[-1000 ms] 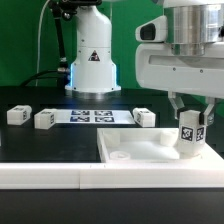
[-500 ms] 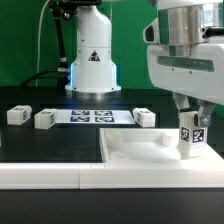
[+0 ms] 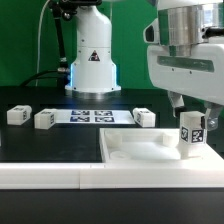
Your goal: Assemble one leg
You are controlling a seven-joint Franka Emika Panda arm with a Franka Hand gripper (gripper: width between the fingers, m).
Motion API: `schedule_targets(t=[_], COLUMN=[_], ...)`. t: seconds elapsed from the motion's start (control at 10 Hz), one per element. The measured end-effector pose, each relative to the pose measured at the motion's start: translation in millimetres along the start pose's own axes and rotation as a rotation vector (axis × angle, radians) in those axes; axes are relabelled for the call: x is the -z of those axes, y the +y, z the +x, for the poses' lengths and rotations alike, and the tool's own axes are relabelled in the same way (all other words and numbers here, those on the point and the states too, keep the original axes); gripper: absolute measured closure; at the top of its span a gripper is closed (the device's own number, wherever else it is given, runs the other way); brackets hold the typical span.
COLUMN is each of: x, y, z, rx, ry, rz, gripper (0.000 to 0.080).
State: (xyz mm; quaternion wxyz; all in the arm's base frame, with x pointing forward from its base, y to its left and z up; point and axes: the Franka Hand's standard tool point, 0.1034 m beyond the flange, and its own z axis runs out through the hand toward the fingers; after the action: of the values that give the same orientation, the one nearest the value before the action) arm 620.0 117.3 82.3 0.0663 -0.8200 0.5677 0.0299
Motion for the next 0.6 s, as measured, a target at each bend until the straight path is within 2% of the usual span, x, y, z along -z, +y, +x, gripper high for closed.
schedule_targets(t=[0.1,0.3,0.6], x=[0.0,-0.7,-0.3], y=[0.1,0.7,1.0], z=[-0.2,-1.2,-0.8], rx=[0.150,0.384,0.707], ry=[0.004,0.004,0.029], rz=[-0.004,-0.009,-0.038], gripper=[0.0162,0.0153,0.0151])
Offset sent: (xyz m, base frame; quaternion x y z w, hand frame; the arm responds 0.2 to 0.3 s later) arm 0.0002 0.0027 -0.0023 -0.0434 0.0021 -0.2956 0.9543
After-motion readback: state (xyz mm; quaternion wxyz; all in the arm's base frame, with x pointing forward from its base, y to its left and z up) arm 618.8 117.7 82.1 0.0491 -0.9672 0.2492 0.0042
